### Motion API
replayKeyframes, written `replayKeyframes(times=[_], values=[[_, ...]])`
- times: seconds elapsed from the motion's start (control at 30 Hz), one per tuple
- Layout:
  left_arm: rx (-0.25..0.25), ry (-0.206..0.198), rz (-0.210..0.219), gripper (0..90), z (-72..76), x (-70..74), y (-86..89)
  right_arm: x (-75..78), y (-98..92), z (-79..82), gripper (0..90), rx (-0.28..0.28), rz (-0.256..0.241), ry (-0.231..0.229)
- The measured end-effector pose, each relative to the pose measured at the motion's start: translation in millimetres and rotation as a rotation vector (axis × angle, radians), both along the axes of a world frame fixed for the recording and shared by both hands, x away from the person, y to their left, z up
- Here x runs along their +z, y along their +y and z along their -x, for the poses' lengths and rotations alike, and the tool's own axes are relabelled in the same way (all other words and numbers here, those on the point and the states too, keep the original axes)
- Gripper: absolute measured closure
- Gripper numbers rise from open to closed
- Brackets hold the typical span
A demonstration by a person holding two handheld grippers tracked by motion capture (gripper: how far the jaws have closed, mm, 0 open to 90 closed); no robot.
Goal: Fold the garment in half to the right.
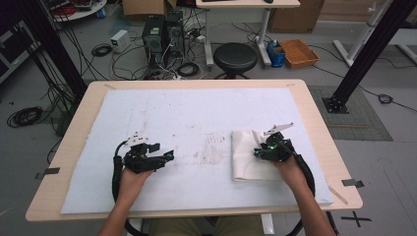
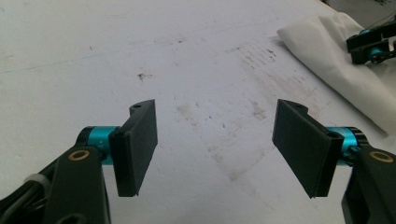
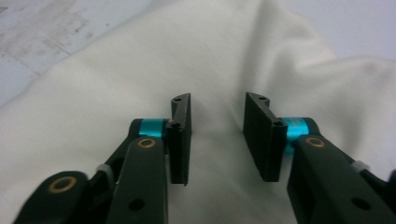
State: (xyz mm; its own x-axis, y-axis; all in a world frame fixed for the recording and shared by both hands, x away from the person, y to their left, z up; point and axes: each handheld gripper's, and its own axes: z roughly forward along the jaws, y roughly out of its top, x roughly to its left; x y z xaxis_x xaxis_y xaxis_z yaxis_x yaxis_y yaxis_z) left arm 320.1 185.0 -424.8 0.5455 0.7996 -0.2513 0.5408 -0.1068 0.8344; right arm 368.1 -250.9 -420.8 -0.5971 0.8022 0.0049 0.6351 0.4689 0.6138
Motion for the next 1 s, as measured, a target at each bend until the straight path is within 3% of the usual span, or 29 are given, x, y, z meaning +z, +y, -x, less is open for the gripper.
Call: replayKeyframes(times=[0.13, 0.23, 0.3, 0.4, 0.43, 0.5, 0.57, 0.63, 0.67, 0.77, 0.83, 0.87, 0.9, 1.0], values=[[-0.006, 0.000, -0.006, 31.0, -0.4, -0.3, -2.4, 17.0, 18.5, -0.7, 60.3, 0.071, -0.024, -0.091], [-0.005, 0.002, -0.003, 31.0, -0.3, -0.3, -2.0, 17.7, 43.4, -8.3, 73.5, 0.125, 0.012, -0.118], [-0.002, 0.003, 0.000, 31.0, -0.2, -0.2, -0.9, 12.1, 60.3, -17.6, 79.8, 0.141, 0.056, -0.114], [0.000, 0.003, 0.005, 31.0, -0.7, -0.4, 0.8, -3.6, 77.7, -32.4, 81.1, 0.152, 0.114, -0.047], [0.000, 0.006, 0.006, 31.0, -0.7, -0.3, 1.2, -6.5, 79.4, -34.9, 80.8, 0.148, 0.111, -0.041], [-0.001, 0.009, 0.002, 31.0, -0.8, -0.4, 1.8, -3.3, 76.8, -38.7, 72.3, 0.152, 0.083, -0.016], [0.000, 0.009, 0.003, 31.0, -0.8, -0.5, 1.8, 6.1, 65.7, -37.6, 70.7, 0.129, 0.034, -0.065], [-0.001, 0.009, 0.002, 31.0, -0.6, -0.4, 1.7, 15.6, 45.6, -37.9, 71.3, 0.049, -0.029, -0.114], [-0.002, 0.008, 0.002, 31.0, -0.5, -0.3, 1.4, 18.2, 35.8, -38.0, 75.1, 0.000, -0.027, -0.129], [0.000, 0.006, 0.002, 31.0, -0.4, -0.1, 0.8, 13.9, 8.2, -39.7, 79.2, -0.109, 0.056, -0.128], [-0.003, 0.010, 0.004, 31.0, -0.6, -0.3, 0.6, 4.3, -3.2, -41.6, 78.2, -0.129, 0.088, -0.102], [-0.004, 0.010, 0.002, 31.0, -0.6, -0.5, 0.6, -1.9, -8.5, -42.7, 76.0, -0.126, 0.084, -0.085], [-0.005, 0.010, 0.002, 31.0, -0.6, -0.5, 0.6, -6.2, -13.5, -42.2, 75.0, -0.132, 0.042, -0.074], [-0.002, 0.011, 0.007, 31.0, -0.9, -0.8, 0.6, -0.6, -19.6, -38.2, 60.9, -0.144, -0.011, -0.115]])
